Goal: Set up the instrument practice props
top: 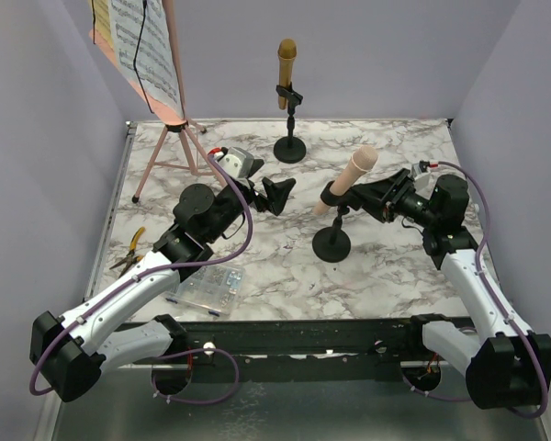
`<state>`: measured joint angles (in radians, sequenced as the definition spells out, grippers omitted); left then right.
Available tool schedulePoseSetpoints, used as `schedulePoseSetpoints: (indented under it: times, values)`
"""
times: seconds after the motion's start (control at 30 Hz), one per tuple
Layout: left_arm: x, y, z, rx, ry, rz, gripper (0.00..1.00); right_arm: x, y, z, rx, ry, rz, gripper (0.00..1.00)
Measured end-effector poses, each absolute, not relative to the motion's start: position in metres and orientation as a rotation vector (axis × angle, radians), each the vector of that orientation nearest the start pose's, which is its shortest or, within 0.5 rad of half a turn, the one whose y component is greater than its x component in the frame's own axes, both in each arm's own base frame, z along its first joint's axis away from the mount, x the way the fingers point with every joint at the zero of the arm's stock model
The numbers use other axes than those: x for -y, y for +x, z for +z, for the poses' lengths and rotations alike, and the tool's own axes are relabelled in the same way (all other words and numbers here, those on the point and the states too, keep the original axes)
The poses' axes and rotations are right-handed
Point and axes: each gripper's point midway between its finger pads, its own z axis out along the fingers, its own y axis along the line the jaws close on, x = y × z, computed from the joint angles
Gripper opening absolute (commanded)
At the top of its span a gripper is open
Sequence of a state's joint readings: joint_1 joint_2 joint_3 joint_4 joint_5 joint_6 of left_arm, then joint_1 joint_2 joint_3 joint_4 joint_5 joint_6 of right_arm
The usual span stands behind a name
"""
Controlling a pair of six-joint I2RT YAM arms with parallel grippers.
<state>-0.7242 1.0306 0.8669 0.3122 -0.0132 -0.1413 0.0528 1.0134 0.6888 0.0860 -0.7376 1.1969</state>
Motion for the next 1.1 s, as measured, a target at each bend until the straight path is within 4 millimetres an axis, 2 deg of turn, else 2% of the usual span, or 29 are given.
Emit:
schedulePoseSetpoints:
  times: [0.7,0.87,0.93,1.1]
  values:
    - [0.261,0.288,0.355,-1.401,0.410,-0.703,0.96,-0.164,0.303,0.256,-1.964,0.592,1.534,0.00]
    - [0.261,0.288,0.355,-1.401,0.410,-0.703,0.96,-0.168,0.318,0.268,-1.969,0.622,1.569,0.00]
    - [0.261,0.288,0.355,-1.401,0.410,-0.703,0.95,-0.169,0.325,0.278,-1.955,0.630,1.584,0.00]
    - [0.261,0.288,0.355,-1.401,0.411,-0.702,0.96,-0.170,0.349,0.326,-1.850,0.576,1.633,0.00]
